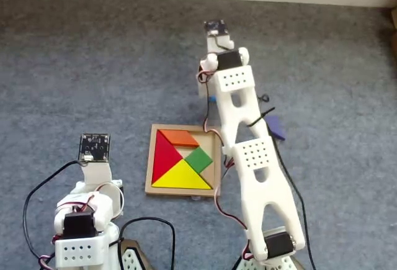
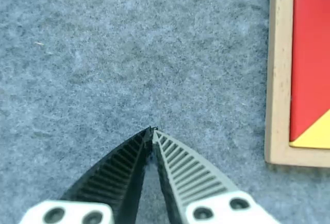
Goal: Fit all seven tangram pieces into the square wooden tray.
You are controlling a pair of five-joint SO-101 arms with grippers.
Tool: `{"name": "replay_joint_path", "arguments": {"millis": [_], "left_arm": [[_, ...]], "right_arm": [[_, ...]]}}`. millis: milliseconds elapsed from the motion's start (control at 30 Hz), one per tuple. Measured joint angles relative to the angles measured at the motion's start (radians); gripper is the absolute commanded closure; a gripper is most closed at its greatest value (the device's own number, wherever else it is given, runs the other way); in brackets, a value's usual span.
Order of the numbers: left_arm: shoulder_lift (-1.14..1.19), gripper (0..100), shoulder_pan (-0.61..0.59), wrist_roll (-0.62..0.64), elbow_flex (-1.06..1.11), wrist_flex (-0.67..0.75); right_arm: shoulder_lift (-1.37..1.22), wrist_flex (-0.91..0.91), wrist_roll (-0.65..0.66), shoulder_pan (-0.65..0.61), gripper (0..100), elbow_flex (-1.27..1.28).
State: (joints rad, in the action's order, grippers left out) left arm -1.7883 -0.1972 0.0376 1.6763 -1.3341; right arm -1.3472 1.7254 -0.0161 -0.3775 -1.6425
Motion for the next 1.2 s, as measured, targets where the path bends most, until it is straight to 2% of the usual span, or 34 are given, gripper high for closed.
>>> {"name": "replay_joint_path", "arguments": {"millis": [267,567,767,1200], "left_arm": [[0.000,99,0.000,0.000,0.000,0.000],[0.000,99,0.000,0.000,0.000,0.000],[0.000,99,0.000,0.000,0.000,0.000],[0.000,99,0.000,0.000,0.000,0.000]], "right_arm": [[-0.037,0.000,0.000,0.005,81.7,-0.012],[-0.038,0.000,0.000,0.021,91.4,-0.012],[-0.038,0.000,0.072,0.021,92.5,-0.012],[0.163,0.000,0.080,-0.003,94.0,0.014]]}}
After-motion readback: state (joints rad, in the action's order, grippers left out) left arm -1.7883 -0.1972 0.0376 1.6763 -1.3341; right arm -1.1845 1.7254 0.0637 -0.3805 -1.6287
